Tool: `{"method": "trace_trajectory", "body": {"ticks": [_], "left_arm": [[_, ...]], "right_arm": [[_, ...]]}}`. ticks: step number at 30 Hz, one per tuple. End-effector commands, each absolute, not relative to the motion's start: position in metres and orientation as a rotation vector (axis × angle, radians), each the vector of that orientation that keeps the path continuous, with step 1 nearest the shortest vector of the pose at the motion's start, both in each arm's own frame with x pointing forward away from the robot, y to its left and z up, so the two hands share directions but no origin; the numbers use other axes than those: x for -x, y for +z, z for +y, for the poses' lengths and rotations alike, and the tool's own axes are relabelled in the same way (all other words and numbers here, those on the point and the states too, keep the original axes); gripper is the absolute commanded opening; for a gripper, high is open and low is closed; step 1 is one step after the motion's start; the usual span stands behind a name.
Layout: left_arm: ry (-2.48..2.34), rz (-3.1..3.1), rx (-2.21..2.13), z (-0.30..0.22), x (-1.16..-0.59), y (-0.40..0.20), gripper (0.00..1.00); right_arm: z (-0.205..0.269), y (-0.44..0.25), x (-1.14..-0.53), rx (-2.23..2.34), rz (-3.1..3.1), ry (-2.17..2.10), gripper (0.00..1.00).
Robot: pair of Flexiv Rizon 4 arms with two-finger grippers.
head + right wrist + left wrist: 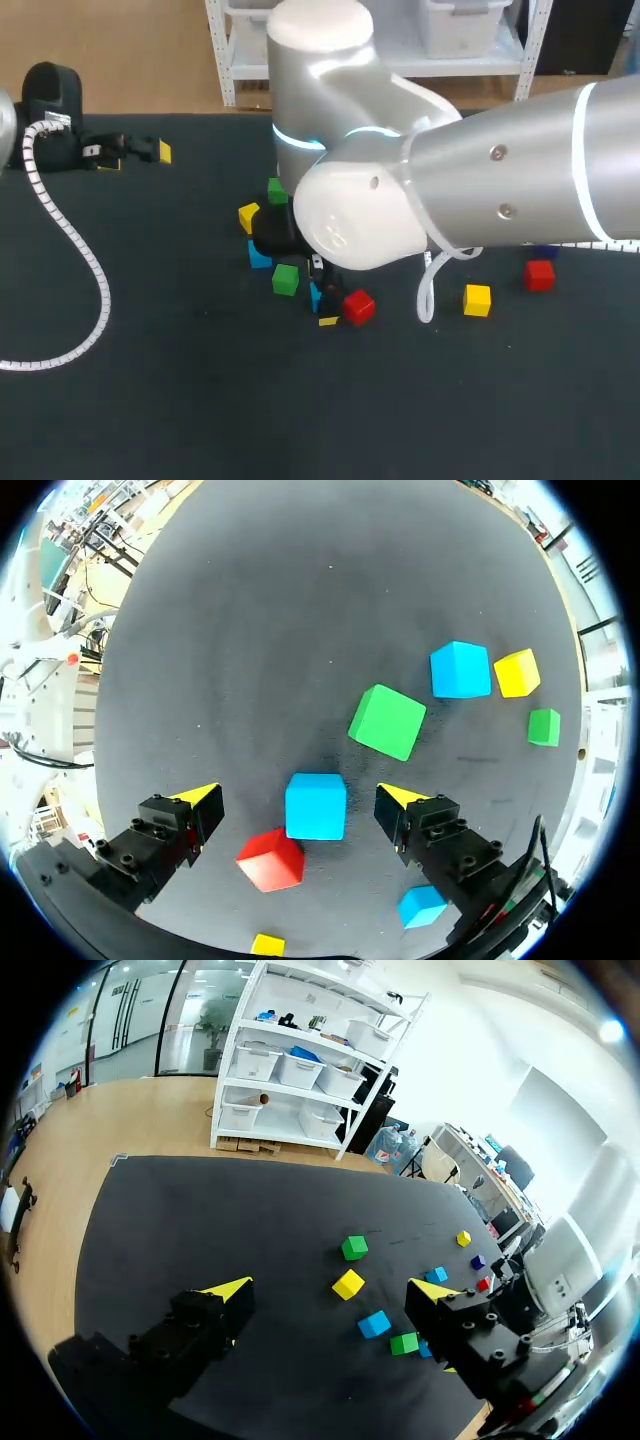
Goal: Place the blue cubes, place green cubes on the blue cubes, place the yellow cubes on the green cubes, then place the red cubes on the yellow cubes, and place purple cube on the red cubes.
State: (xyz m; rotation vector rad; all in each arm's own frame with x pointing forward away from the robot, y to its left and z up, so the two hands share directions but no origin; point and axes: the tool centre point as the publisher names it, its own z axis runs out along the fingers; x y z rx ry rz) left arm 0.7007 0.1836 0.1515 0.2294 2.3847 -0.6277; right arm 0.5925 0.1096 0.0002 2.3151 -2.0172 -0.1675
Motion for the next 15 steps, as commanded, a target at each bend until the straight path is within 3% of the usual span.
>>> {"method": "trace_trajectory", "body": {"ticks": [1,3,5,7,15], "left_arm": [[-0.634,2.378,-0.230,0.1844,-0.6999,0.1503,1.00],[-0.634,2.378,-0.230,0.1844,-0.6999,0.1503,1.00],[-0.634,2.378,-0.230,0.1844,-0.6999,0.1503,1.00],[-0.634,2.378,-0.230,0.1844,-0.6999,0.1503,1.00],[-0.634,2.378,-0.230,0.1844,-0.6999,0.1503,1.00]], "right_arm": [[0.1099,-0.0053,-0.5959,-2.308,-2.016,-0.170,0.88],[0.1090,-0.0065,-0.5963,-2.304,-2.016,-0.170,0.49],[0.1081,-0.0081,-0.5970,-2.299,-2.018,-0.166,0.44],[0.1070,-0.0097,-0.5978,-2.294,-2.021,-0.166,0.32],[0.1049,-0.0132,-0.5978,-2.287,-2.029,-0.166,0.09]]}}
